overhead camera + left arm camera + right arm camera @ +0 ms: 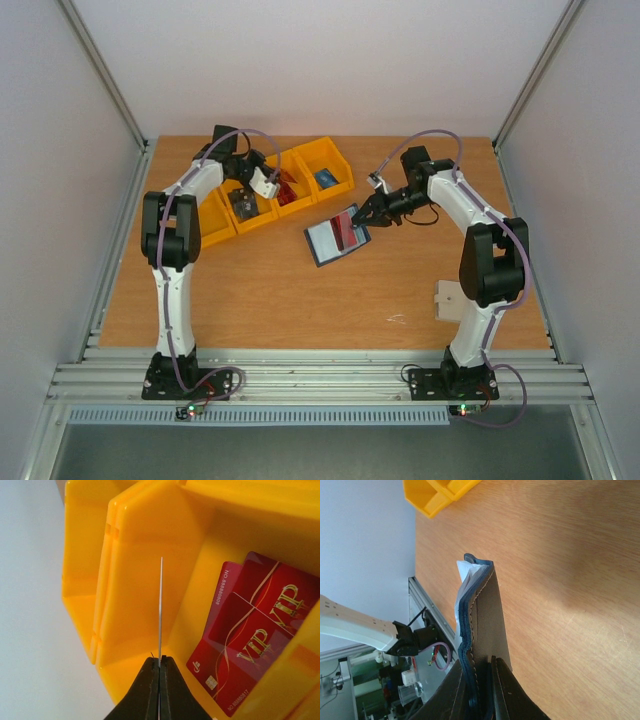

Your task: Take the credit cards out of the card holder

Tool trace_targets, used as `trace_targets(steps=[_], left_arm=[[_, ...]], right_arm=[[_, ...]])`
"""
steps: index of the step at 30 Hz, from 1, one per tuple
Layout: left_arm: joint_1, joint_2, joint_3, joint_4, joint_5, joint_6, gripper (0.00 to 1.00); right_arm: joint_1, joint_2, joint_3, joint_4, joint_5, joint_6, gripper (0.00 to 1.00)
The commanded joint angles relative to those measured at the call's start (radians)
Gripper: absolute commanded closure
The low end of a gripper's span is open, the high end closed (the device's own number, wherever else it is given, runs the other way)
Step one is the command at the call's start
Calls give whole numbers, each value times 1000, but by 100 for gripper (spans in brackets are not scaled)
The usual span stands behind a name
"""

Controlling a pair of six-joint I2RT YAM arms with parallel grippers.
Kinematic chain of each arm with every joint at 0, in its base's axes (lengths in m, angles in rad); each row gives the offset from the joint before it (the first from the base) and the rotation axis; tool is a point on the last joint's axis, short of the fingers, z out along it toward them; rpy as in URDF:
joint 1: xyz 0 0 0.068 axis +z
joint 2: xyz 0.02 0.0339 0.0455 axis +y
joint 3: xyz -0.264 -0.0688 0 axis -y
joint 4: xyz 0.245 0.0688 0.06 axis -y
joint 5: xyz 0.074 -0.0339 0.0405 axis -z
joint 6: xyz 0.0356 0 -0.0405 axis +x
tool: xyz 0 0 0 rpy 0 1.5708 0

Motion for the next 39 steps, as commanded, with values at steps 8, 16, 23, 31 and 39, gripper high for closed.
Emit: trace_targets(steps=[8,16,23,31,39], left_arm=[[-5,20,33,-16,-5,226,83],[-3,-1,28,8,4,231,77],[-11,-112,-109,360,52,-11,60],[-49,-520,-345,413,-6,-728,47],[-71,-878,-462,230,155,-1823,49]], right_arm=[[-7,3,39,-25,-22,-25,99],[-7,-5,48,-30,-30,-30,99],[-11,-46,76,-17,-49,-24,99],[-13,-174,22,216,-125,123,99],[-9,-341,-134,552,-55,345,99]])
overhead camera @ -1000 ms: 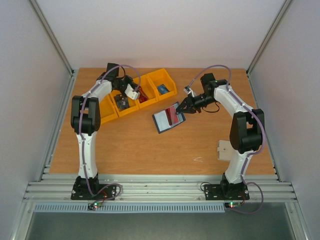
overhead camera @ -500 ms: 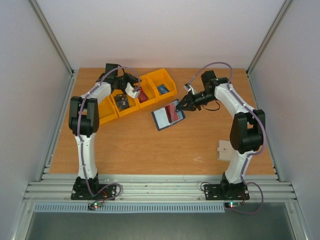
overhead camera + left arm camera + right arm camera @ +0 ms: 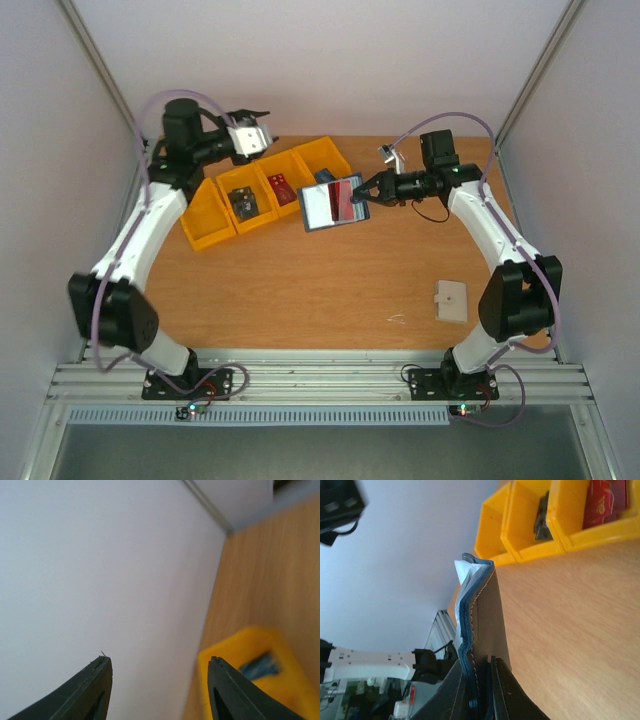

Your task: Take the credit cards out of the card holder

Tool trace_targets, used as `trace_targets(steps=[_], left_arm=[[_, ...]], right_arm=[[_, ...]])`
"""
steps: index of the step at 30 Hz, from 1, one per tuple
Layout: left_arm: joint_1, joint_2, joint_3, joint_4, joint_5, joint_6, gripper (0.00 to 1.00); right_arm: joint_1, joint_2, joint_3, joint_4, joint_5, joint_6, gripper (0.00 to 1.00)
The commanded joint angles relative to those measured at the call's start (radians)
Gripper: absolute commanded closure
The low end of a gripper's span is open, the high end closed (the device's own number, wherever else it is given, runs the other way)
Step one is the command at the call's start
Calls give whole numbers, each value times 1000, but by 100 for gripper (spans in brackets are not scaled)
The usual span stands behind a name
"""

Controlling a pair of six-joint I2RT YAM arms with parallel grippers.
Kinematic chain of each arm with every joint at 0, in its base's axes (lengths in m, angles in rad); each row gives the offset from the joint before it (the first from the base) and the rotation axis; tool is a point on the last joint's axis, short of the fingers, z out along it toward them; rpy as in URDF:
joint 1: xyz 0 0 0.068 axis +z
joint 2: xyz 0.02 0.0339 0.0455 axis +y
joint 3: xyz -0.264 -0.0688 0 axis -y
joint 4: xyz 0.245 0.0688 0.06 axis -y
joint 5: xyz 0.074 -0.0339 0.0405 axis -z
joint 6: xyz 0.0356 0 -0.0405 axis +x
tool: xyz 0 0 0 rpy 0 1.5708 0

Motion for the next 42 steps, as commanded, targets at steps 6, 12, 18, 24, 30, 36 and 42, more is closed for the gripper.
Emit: trace_targets(steps=[6,12,18,24,30,36,42], left_arm=[[-168,-331,-336,44,188,-1169,55],[-206,-407,-398,46,128,-1340,55],[-204,-485,-429,-3,86,-1348,57],[-206,-521,-456,3,79,-1355,60],[-215,-521,-453,37,119,-1349,60],[-218,-521,-451,115,174,-1355,64],[-223,-514,-451,217,238,-1377,92]], right_arm=[[61,-158,-40,244,80,105,99],[159,-200,-36,330,76,115,99],[206,-256,-78,461,-12,168,99],[270,-288,-93,523,-42,173,99],[311,-282,-92,615,-67,194,99],[330,-263,-82,634,-78,195,99],[332,-244,-80,628,-72,189,99]])
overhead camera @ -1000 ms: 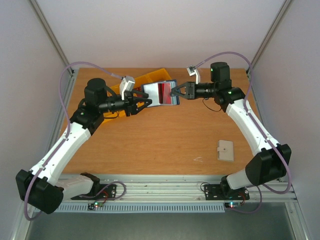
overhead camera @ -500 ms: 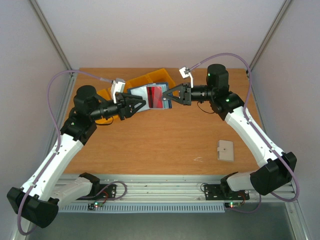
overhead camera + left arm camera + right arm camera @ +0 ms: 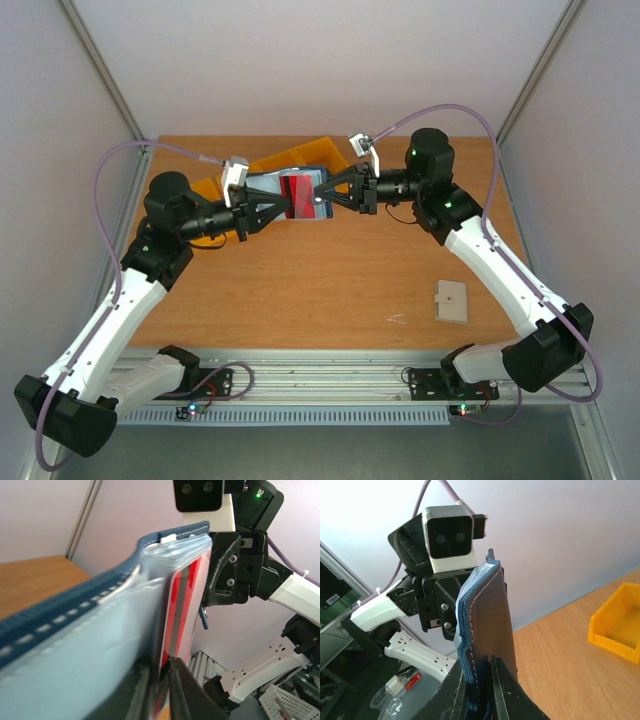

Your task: Take the credit cards out of the card holder

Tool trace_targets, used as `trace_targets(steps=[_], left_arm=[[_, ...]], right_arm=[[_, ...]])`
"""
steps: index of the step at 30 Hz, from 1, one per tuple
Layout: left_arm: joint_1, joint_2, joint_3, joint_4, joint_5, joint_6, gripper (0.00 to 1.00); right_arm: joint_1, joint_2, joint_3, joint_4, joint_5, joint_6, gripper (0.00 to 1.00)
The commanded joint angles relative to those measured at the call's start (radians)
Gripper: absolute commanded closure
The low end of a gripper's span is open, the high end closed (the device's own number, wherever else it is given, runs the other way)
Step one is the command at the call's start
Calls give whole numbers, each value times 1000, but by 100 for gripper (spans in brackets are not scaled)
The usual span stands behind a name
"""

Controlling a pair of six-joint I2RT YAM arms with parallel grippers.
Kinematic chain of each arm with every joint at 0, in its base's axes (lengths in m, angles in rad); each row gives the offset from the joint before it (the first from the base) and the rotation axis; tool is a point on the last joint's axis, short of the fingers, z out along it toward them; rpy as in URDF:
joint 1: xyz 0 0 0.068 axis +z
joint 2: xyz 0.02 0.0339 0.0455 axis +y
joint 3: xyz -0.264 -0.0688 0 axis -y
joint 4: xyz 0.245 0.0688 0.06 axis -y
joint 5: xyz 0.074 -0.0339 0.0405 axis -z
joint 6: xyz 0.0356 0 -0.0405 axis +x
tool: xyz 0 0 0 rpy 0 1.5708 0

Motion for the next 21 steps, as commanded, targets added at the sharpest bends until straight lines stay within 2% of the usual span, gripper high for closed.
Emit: trace_targets(steps=[1,3,8,14,16,21], left_arm=[[-15,-6,-1,163,98,-23,95],[-15,-9,-3,174,106,-24,100],[-14,-21,-8,178,99,-23,100],[20,-69,-32,65,65,37,100],[33,-82,-44,11,44,79,100],[50,-91,-58,3,42,95,100]], right_arm=[[25,17,10,29,-31,-2,99],[26,19,10,21,-29,-7,99],[25,23,7,10,-29,-14,99],[-5,17,13,-72,-63,-52,99],[-9,14,30,-118,-79,-78,99],[-17,2,63,-256,-74,-165,99]])
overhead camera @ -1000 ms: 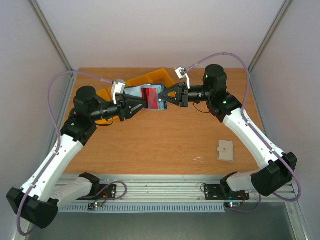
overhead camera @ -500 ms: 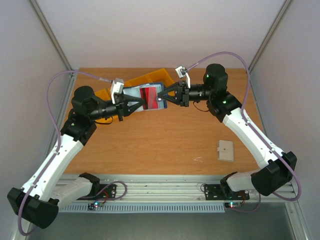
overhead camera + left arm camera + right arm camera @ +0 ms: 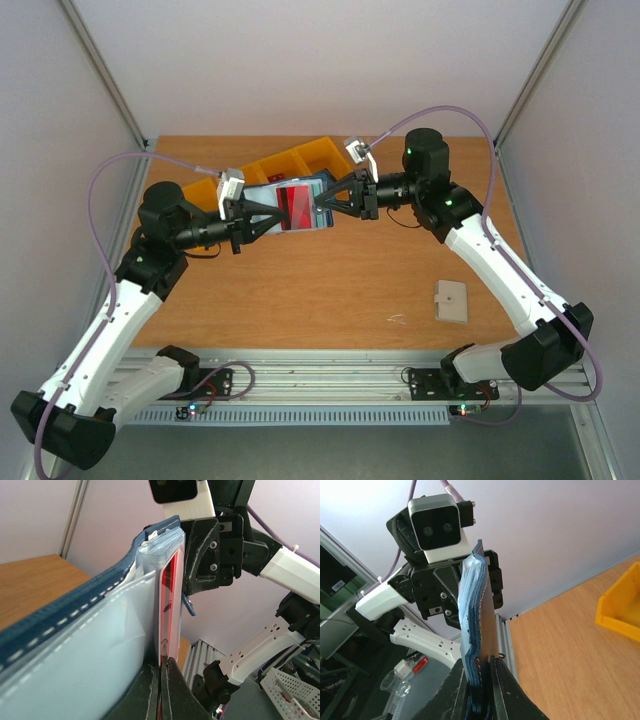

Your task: Take the credit cards out of the card holder

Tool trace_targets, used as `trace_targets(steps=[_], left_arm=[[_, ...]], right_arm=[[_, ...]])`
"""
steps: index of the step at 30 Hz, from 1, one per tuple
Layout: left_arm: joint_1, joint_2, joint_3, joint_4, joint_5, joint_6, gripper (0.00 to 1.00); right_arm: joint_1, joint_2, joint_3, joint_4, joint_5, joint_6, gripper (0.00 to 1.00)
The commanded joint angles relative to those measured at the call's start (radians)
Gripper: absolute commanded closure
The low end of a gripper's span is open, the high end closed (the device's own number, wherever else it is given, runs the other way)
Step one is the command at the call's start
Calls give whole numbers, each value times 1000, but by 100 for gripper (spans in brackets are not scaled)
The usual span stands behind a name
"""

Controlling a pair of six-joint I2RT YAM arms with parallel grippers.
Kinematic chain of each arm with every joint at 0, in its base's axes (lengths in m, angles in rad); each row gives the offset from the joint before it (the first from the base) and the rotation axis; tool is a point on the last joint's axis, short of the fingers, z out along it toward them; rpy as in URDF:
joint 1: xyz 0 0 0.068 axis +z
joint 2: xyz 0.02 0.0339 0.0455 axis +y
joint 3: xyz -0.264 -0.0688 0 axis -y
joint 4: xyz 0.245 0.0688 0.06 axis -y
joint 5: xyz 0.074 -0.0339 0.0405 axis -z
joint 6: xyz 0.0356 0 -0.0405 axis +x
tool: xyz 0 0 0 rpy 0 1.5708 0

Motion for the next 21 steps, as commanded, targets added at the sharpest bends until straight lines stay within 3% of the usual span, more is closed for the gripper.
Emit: trace_targets(steps=[1,10,21], left_arm=[[22,-23,-5,23,-7,37,100],[28,-9,-15,92,39,29,100],[6,19,-24,175,28,-37,100]], right_arm=[[-15,-7,39,-133,-27,-84,99],[-14,-8,40,-145,4,-71,98],[47,23,36,-77,34,-45,72]])
